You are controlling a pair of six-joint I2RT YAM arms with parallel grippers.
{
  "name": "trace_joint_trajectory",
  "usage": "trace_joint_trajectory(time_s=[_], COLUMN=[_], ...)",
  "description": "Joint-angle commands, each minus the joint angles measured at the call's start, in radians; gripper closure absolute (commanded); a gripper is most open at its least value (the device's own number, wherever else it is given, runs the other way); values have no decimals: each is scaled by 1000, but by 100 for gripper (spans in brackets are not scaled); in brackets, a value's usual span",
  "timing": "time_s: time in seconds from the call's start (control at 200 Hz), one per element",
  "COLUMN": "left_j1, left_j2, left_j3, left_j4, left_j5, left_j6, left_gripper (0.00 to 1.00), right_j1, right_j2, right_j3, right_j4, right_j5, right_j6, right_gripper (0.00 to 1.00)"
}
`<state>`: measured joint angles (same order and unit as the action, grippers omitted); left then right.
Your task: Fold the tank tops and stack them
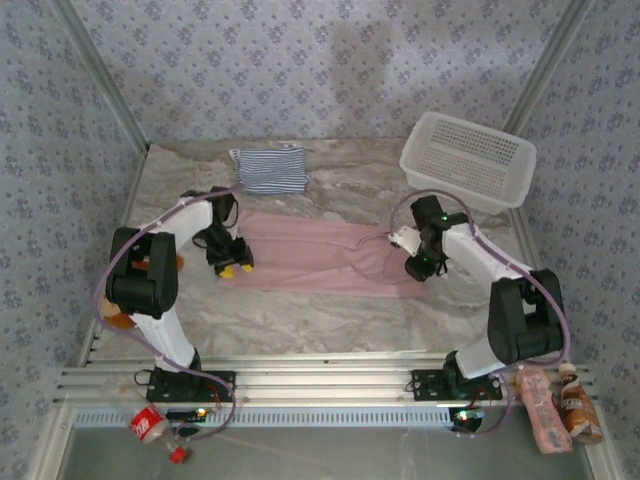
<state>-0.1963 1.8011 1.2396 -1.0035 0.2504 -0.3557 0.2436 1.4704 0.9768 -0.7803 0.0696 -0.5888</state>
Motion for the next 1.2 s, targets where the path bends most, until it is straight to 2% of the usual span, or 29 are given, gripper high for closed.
trace_joint_trajectory(time_s=[0.0, 0.15, 0.24, 0.285, 0.375, 0.595, 0.78, 1.049, 1.194], left_j1=[9, 18, 21, 21, 21, 24, 29, 61, 57], left_j2=[12, 115, 193, 244, 319, 413, 396, 222, 78], left_j3=[115, 263, 355, 399, 492, 543, 440, 196, -16], left_j4=[-38, 20, 75, 84, 77, 73, 68, 77, 136], left_j5=[8, -24, -36, -37, -62, -109, -137, -143, -97], left_j6=[27, 53, 70, 83, 110, 162, 173, 120, 24], left_gripper=[55, 55, 55, 55, 56, 59, 59, 59, 59], right_j1=[0, -2, 20, 43, 98, 227, 238, 192, 178], right_j2=[-59, -98, -138, -152, -154, -46, 46, 216, 345], right_j3=[67, 43, -69, -125, -194, -217, -201, -50, 107], right_j4=[-85, -29, 113, 186, 289, 350, 343, 250, 194], right_j5=[15, -62, -159, -165, -163, -136, -112, -76, -39], right_j6=[257, 640, 881, 996, 1120, 1210, 1184, 1031, 913], right_gripper=[55, 54, 54, 54, 54, 54, 54, 55, 56])
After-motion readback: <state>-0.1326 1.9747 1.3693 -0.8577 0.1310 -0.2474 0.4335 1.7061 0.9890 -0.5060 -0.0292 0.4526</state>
